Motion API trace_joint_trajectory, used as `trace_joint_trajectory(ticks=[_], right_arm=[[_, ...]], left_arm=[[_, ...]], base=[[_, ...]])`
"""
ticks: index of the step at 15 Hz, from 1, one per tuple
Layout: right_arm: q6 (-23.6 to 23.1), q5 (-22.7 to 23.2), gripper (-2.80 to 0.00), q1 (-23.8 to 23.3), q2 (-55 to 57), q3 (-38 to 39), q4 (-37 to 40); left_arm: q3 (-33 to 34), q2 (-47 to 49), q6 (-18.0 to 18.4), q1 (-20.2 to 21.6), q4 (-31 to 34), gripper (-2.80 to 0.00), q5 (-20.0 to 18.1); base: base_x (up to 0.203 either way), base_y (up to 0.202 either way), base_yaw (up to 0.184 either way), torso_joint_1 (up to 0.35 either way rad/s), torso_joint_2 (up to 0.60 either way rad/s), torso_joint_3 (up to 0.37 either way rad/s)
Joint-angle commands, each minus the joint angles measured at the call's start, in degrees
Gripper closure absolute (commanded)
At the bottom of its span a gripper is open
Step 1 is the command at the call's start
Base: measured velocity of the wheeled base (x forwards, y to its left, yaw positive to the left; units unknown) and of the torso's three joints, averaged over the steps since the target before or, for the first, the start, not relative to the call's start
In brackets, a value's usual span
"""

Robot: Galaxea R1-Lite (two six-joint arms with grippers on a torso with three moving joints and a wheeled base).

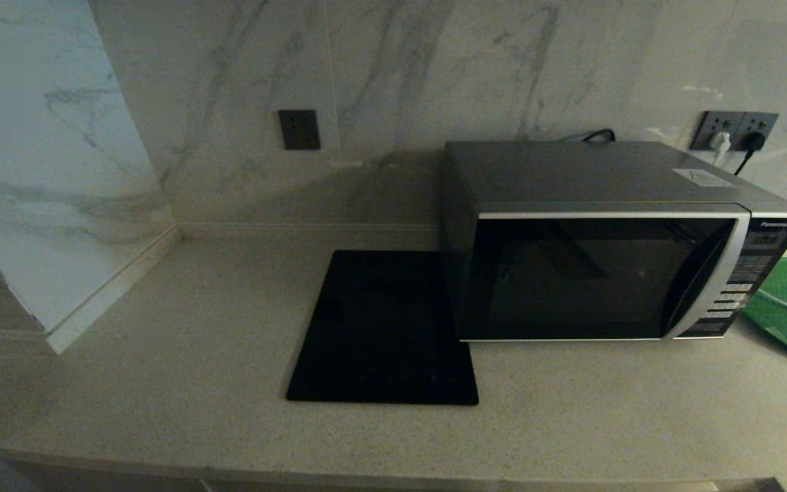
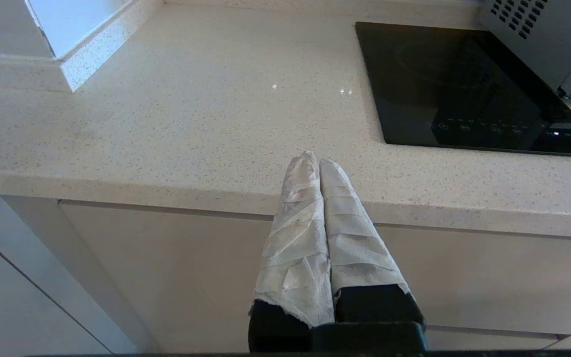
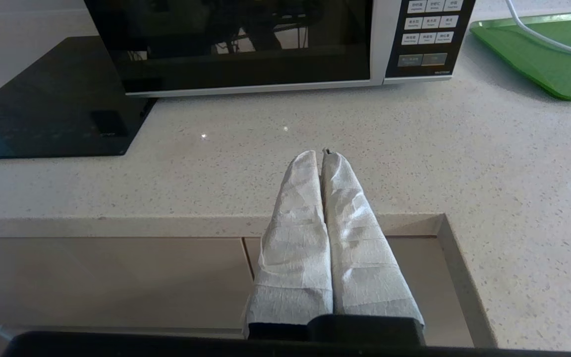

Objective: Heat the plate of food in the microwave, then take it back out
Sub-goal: Open the microwave oven

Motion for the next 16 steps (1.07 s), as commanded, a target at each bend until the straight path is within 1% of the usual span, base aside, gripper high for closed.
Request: trace_joint_trajectory(ticks=[1,5,6,7,8,10,13,14,15,16], right_arm=[[0.03,0.00,0.00,0.00,0.07,0.09,0.00],[0.41,-0.46,0.00,0.00,0.07,0.05,-0.17],[0.40,-1.02,0.00,0.00,0.07,-1.26,-0.26],[0.38,-1.94,0.00,0.00,0.14,-4.50,0.10],[0.35,-3.45,0.00,0.00,0.51,-9.56,1.39],[0.00,-6.24,0.00,0.00,2.62,-21.94,6.81],[-2.14,-8.50,0.00,-0.08,11.74,-41.14,19.98],[-2.72,-9.59,0.00,-0.13,15.59,-45.46,25.59],[-3.82,-11.94,0.00,-0.24,19.04,-48.48,30.68],[-6.54,-16.23,0.00,-0.38,21.84,-50.14,33.49]], left_arm=[[0.00,0.06,-0.05,0.01,-0.03,0.00,-0.01],[0.00,0.00,-0.05,0.02,-0.02,0.00,0.05],[0.00,0.04,-0.05,-0.02,-0.02,0.00,0.03],[0.00,0.00,-0.05,-0.03,-0.03,0.00,0.05],[0.00,0.01,-0.05,0.02,-0.02,0.00,-0.02],[0.00,0.00,-0.05,0.02,-0.02,0.00,0.05],[0.00,0.04,-0.05,-0.06,-0.02,0.00,0.00],[0.00,0.00,-0.05,-0.03,-0.07,0.00,0.00],[0.00,0.06,-0.05,-0.02,-0.03,0.00,0.02],[0.00,0.05,-0.05,-0.02,-0.02,0.00,-0.03]], base=[[0.000,0.000,0.000,0.000,0.00,0.000],[0.000,0.000,0.000,0.000,0.00,0.000],[0.000,0.000,0.000,0.000,0.00,0.000],[0.000,0.000,0.000,0.000,0.00,0.000],[0.000,0.000,0.000,0.000,0.00,0.000],[0.000,0.000,0.000,0.000,0.00,0.000],[0.000,0.000,0.000,0.000,0.00,0.000],[0.000,0.000,0.000,0.000,0.00,0.000],[0.000,0.000,0.000,0.000,0.00,0.000],[0.000,0.000,0.000,0.000,0.00,0.000]])
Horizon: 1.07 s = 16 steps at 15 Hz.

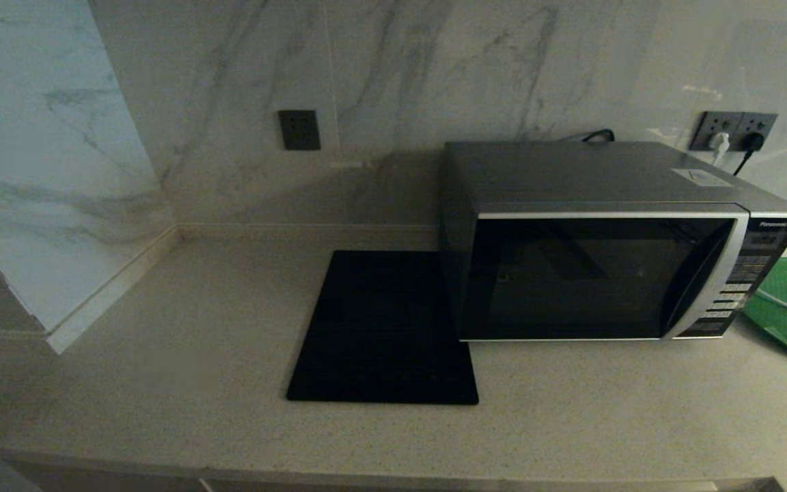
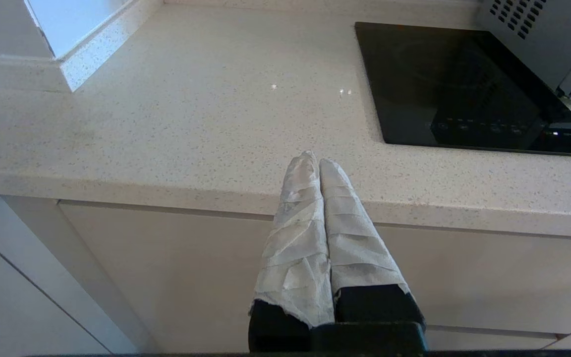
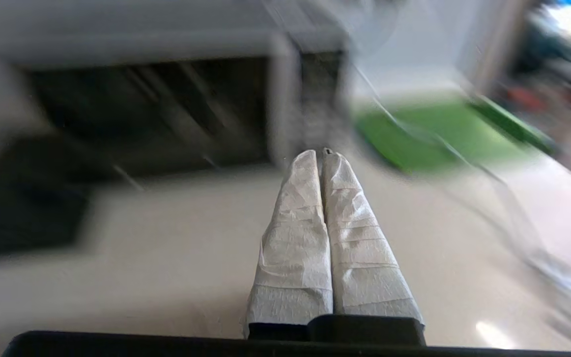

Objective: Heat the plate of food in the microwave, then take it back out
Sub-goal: Open the microwave oven

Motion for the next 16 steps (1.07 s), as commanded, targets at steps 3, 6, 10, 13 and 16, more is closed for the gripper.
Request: trace_joint_trajectory(ticks=[3,6,10,13,16], right_arm=[[-8.98,-13.34,0.00,-0.46,15.58,-7.17,7.46],[-12.16,-20.10,0.00,-0.55,25.63,-12.92,7.76],[-12.72,-25.31,0.00,-0.51,37.41,-14.10,-0.48],[-8.29,-26.42,0.00,-0.27,45.33,-9.31,-9.90],[-6.02,-26.60,-2.80,2.77,53.27,-5.86,-21.03]], left_arm=[[0.00,0.02,-0.05,0.07,-0.07,0.00,0.02],[0.00,0.00,-0.05,0.01,-0.06,0.00,0.04],[0.00,0.06,-0.05,0.02,-0.02,0.00,0.06],[0.00,0.00,-0.05,0.04,-0.05,0.00,0.03],[0.00,0.04,-0.05,0.03,-0.06,0.00,0.06]], base=[[0.000,0.000,0.000,0.000,0.00,0.000],[0.000,0.000,0.000,0.000,0.00,0.000],[0.000,0.000,0.000,0.000,0.00,0.000],[0.000,0.000,0.000,0.000,0.00,0.000],[0.000,0.000,0.000,0.000,0.00,0.000]])
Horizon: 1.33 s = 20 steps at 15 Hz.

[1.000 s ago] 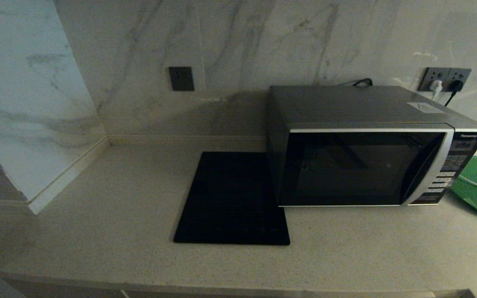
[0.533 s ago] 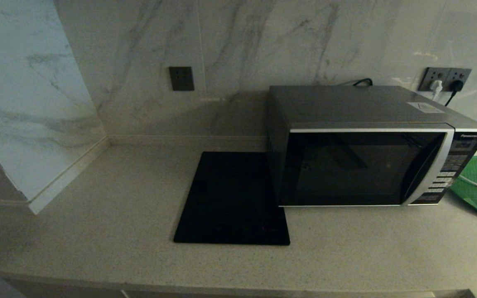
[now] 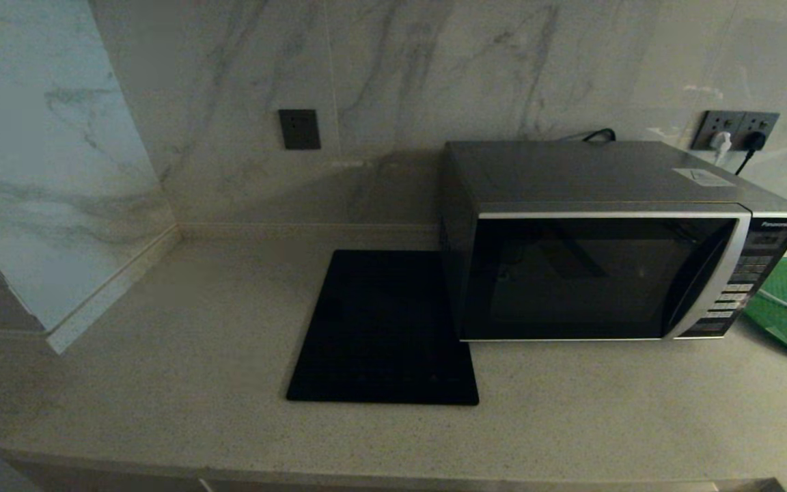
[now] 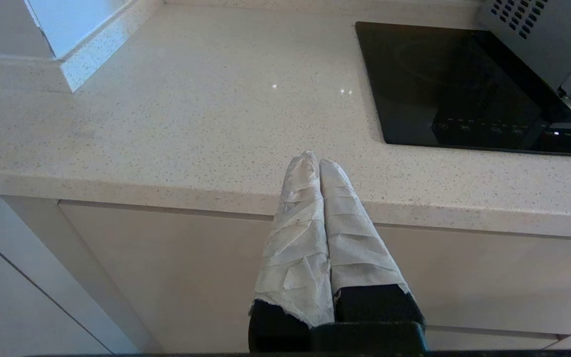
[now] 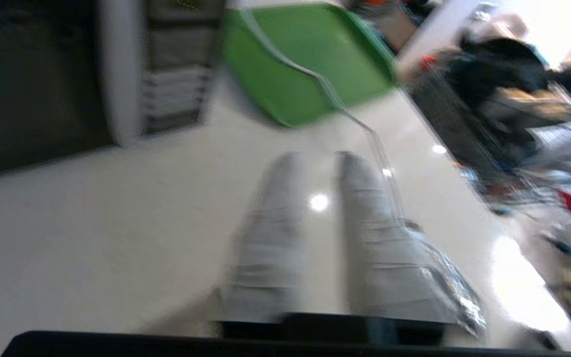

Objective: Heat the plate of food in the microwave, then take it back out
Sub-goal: Open the microwave oven

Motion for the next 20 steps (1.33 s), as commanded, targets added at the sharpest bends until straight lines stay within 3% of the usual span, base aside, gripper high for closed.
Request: trace_joint_trajectory(ticks=[1,5,7,9,13,20], right_arm=[[0.72,-0.24,-2.80,3.75,8.31,1.68,-5.84],[6.45,-0.95,-2.80,10.70,14.94,3.58,-5.77],[6.78,-8.33,-2.80,12.21,16.32,4.75,-5.77],[8.18,-11.47,-2.80,14.10,19.15,5.21,-7.01],[15.44,-18.70,-2.80,14.23,28.64,3.00,-14.03],[25.85,-23.57,-2.80,13.23,40.17,1.01,-21.29]], left_arm=[[0.00,0.00,-0.05,-0.02,0.01,0.00,-0.01],[0.00,0.00,-0.05,0.06,0.01,0.00,0.08],[0.00,0.01,-0.05,-0.01,0.01,0.00,0.07],[0.00,0.03,-0.05,0.05,0.01,0.00,0.05],[0.00,0.05,-0.05,0.07,0.00,0.00,0.07],[0.00,0.00,-0.05,0.03,-0.01,0.00,0.02]], base=[[0.000,0.000,0.000,0.000,0.00,0.000],[0.000,0.000,0.000,0.000,0.00,0.000],[0.000,0.000,0.000,0.000,0.00,0.000],[0.000,0.000,0.000,0.000,0.00,0.000],[0.000,0.000,0.000,0.000,0.00,0.000],[0.000,0.000,0.000,0.000,0.00,0.000]])
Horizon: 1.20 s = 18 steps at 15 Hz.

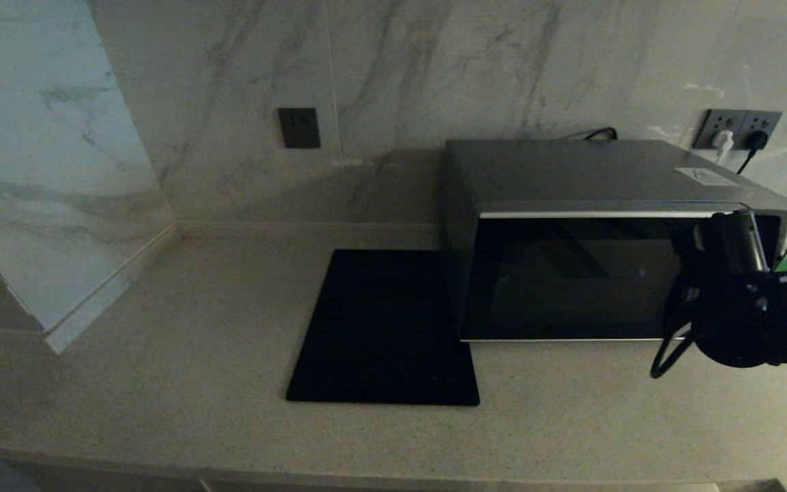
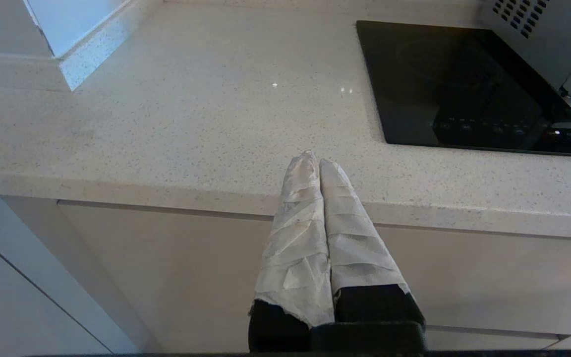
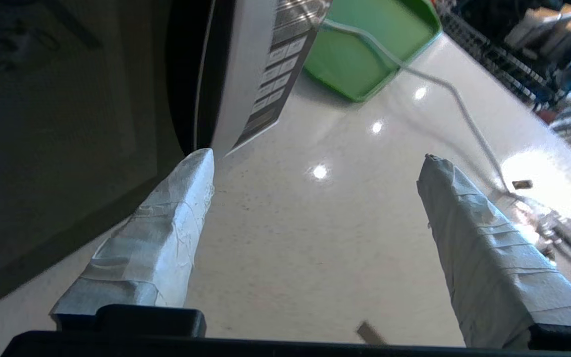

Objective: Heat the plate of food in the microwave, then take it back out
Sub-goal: Open the microwave oven

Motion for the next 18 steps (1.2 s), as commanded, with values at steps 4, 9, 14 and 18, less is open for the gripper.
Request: trace_joint_trajectory(ticks=[4,9,14,18], right_arm=[[1.29,-0.22,-2.80,-1.91,4.19,-1.31,-0.04],[1.28,-0.22,-2.80,-3.54,7.21,-4.94,-0.12],[1.29,-0.22,-2.80,-5.91,11.29,-9.79,-1.51],[1.46,-0.05,-2.80,-8.44,12.47,-10.57,-1.62]], left_arm=[[0.00,0.01,-0.04,-0.01,-0.02,0.00,0.03],[0.00,0.06,-0.04,0.05,-0.02,0.00,0.02],[0.00,0.05,-0.04,0.07,-0.02,0.00,-0.02],[0.00,0.02,-0.04,0.00,-0.02,0.00,0.02]], base=[[0.000,0.000,0.000,0.000,0.00,0.000],[0.000,0.000,0.000,0.000,0.00,0.000],[0.000,0.000,0.000,0.000,0.00,0.000],[0.000,0.000,0.000,0.000,0.00,0.000]])
